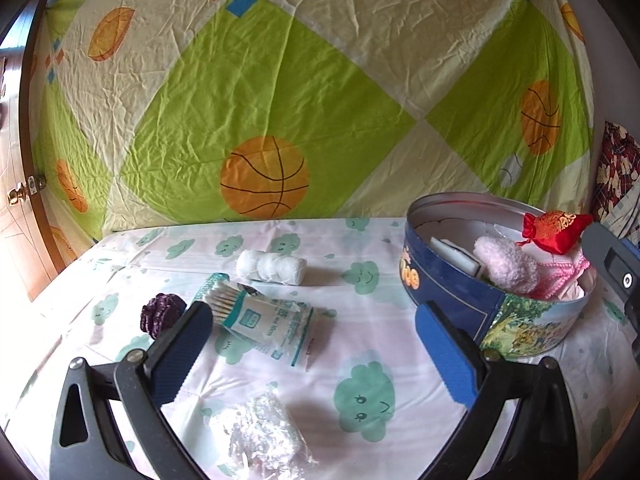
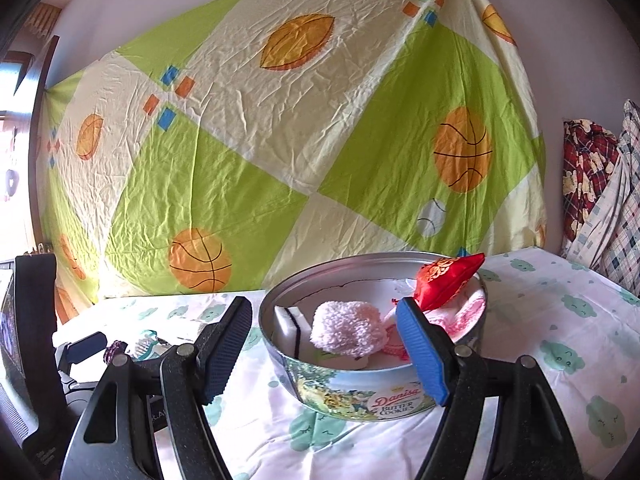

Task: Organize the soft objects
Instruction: 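Move both open tools from the tin back toward the remaining bed items, then grasp the purple scrunchie with the left tool while the right tool grasps the clear plastic bag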

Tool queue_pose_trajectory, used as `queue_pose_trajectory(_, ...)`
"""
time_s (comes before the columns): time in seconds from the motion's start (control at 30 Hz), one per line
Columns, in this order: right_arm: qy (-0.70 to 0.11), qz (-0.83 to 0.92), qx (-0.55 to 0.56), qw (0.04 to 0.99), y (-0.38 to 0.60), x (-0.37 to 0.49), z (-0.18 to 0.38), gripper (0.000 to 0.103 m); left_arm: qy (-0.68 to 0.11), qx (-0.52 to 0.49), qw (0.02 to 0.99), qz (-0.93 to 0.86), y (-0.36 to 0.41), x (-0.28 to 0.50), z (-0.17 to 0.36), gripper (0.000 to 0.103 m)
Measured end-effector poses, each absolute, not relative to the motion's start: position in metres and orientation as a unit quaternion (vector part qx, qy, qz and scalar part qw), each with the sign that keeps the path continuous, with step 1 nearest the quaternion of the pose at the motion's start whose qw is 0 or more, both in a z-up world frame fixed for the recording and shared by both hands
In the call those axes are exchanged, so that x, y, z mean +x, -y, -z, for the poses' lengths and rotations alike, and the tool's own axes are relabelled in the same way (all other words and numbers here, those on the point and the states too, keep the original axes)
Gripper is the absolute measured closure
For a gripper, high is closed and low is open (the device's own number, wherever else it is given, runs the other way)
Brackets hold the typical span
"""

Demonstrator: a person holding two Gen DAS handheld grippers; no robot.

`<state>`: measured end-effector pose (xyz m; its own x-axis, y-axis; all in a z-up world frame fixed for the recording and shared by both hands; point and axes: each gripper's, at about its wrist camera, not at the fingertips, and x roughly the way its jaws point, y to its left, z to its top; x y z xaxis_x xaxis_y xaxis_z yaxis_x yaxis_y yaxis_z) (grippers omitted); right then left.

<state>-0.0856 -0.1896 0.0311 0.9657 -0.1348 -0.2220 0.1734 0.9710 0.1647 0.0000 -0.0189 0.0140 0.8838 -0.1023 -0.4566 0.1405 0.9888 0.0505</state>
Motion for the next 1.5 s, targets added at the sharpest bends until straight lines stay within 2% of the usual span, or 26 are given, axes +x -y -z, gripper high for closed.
queue_pose_trajectory(0.67, -0.17, -0.035, 0.05, 0.984, 0.106, -0.055, -0.023, 0.027, -0.259, 0.013, 0.966, -0.023, -0.088, 0.045, -0.008, 0.0)
queue_pose_trajectory(0.97, -0.259, -0.128, 0.011, 0.957, 0.054, -0.026, -0.01, 0.027, -0.289, -0.02, 0.954, -0.077, -0.147, 0.073, 0.0, 0.0)
queue_pose_trajectory(1.23, -0.352, -0.156, -0.047, 0.922, 0.011, -0.001, 0.012, 0.027, -0.32, -0.021, 0.944, -0.076, -0.167, 0.087, 0.008, 0.0)
queue_pose_trajectory(1.3, -0.369, -0.154, -0.06, 0.914, 0.006, 0.003, 0.018, 0.031, -0.33, -0.019, 0.942, -0.063, -0.166, 0.089, 0.01, 0.0)
queue_pose_trajectory(1.4, -0.396, -0.159, -0.068, 0.902, 0.003, 0.01, 0.026, 0.05, -0.339, -0.008, 0.94, -0.049, -0.16, 0.09, 0.013, 0.0)
queue_pose_trajectory(1.5, -0.407, -0.167, -0.059, 0.896, 0.006, 0.014, 0.028, 0.054, -0.341, 0.009, 0.939, -0.032, -0.151, 0.09, 0.013, 0.0)
